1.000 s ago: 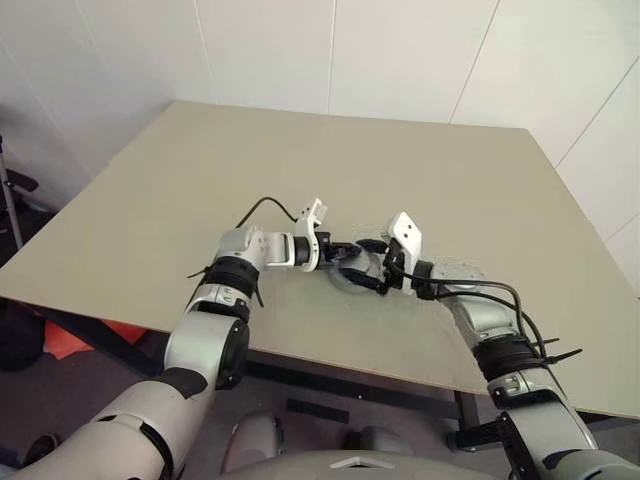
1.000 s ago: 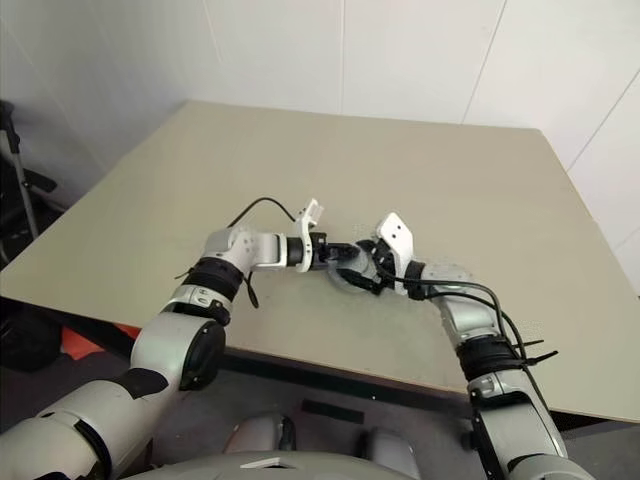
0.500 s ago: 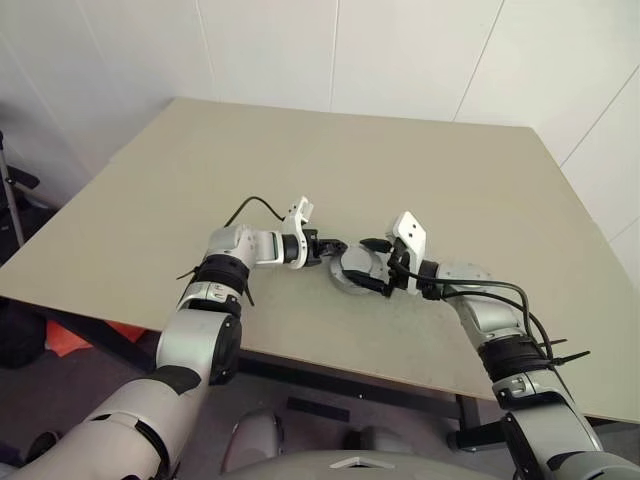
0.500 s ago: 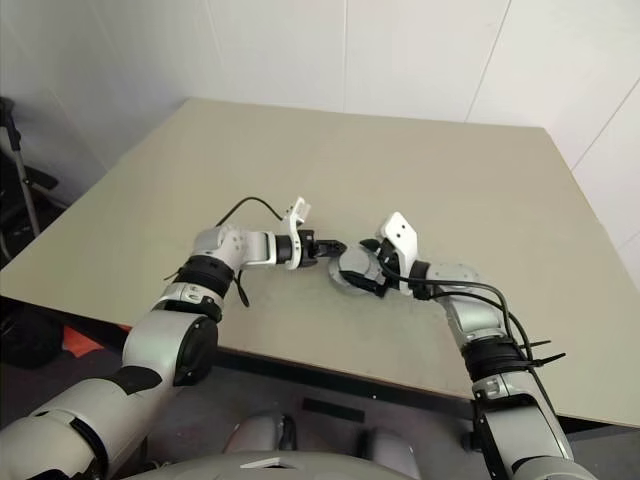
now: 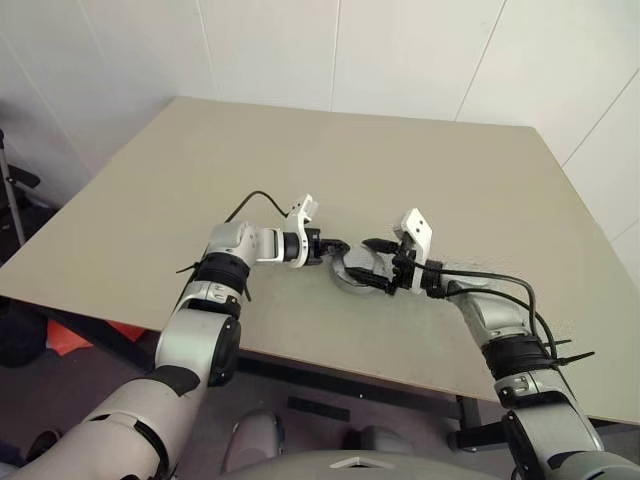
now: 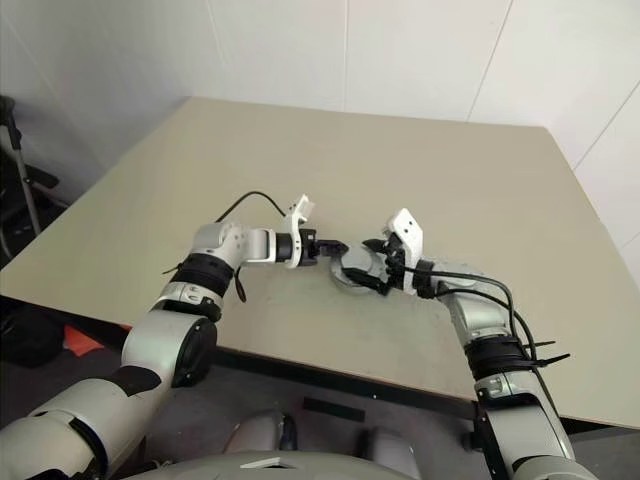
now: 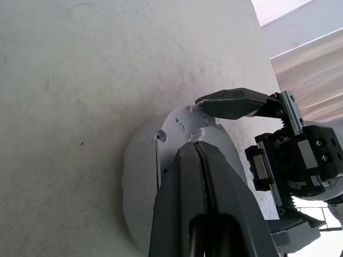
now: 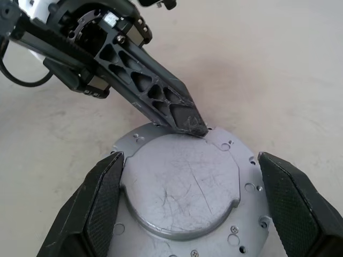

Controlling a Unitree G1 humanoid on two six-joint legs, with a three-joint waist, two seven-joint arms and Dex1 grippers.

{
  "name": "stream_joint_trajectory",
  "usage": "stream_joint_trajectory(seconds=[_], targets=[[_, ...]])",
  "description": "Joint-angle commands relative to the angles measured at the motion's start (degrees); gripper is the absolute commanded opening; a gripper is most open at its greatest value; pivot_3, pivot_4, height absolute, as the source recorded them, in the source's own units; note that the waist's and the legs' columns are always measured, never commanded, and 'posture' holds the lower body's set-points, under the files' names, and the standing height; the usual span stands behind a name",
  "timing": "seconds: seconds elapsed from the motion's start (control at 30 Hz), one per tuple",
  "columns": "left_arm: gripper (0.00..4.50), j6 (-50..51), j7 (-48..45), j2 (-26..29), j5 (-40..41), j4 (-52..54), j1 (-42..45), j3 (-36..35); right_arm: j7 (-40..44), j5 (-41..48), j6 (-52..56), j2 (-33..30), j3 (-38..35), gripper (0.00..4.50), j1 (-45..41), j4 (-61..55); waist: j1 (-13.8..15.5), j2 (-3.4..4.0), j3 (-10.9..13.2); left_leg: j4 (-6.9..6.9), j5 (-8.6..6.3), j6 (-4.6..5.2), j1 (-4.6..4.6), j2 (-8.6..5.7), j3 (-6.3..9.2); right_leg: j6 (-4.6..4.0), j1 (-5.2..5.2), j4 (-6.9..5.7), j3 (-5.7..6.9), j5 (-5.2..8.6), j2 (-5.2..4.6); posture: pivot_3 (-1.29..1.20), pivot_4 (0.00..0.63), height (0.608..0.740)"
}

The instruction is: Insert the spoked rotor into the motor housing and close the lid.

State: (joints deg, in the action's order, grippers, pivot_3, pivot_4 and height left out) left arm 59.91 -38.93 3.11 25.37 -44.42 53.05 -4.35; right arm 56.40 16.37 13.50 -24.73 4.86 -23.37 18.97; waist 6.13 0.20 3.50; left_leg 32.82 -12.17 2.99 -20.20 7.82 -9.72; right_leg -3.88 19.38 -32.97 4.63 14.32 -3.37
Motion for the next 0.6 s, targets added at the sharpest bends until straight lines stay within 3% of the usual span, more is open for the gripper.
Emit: stream_joint_trajectory(seconds=[0.03,0.27,0.6], targets=[[0.00,1.19,-0.66,-0.68,-0.13,0.15,-0.42,0.82,0.69,2.46,2.21,-1.26,-2.59,4.48,-0.87,-4.01,0.03,0.01,0.02,0.00,0.00,0.00,-0.04,0.00,0.00,0.00,0.04,0.00,0.00,0.00,0.00,0.00,0.000,0.740],[0.00,0.74,-0.94,-0.80,-0.38,-0.51,-0.09,0.50,0.25,1.91,1.97,-1.22,-2.34,4.48,-0.55,-5.51,0.20,0.01,0.01,0.42,-0.01,0.08,-1.15,-0.04,0.01,0.01,1.24,-0.73,0.02,-0.02,-0.14,0.00,0.000,0.740],[0.00,4.54,-4.43,-1.18,0.80,4.51,-1.86,2.73,-5.80,5.27,7.09,1.15,-7.33,4.48,-3.96,-3.74,0.63,0.02,0.01,0.52,0.00,0.10,-1.38,-0.05,-0.01,0.01,1.52,-0.87,0.04,-0.03,-0.19,0.00,0.000,0.740]])
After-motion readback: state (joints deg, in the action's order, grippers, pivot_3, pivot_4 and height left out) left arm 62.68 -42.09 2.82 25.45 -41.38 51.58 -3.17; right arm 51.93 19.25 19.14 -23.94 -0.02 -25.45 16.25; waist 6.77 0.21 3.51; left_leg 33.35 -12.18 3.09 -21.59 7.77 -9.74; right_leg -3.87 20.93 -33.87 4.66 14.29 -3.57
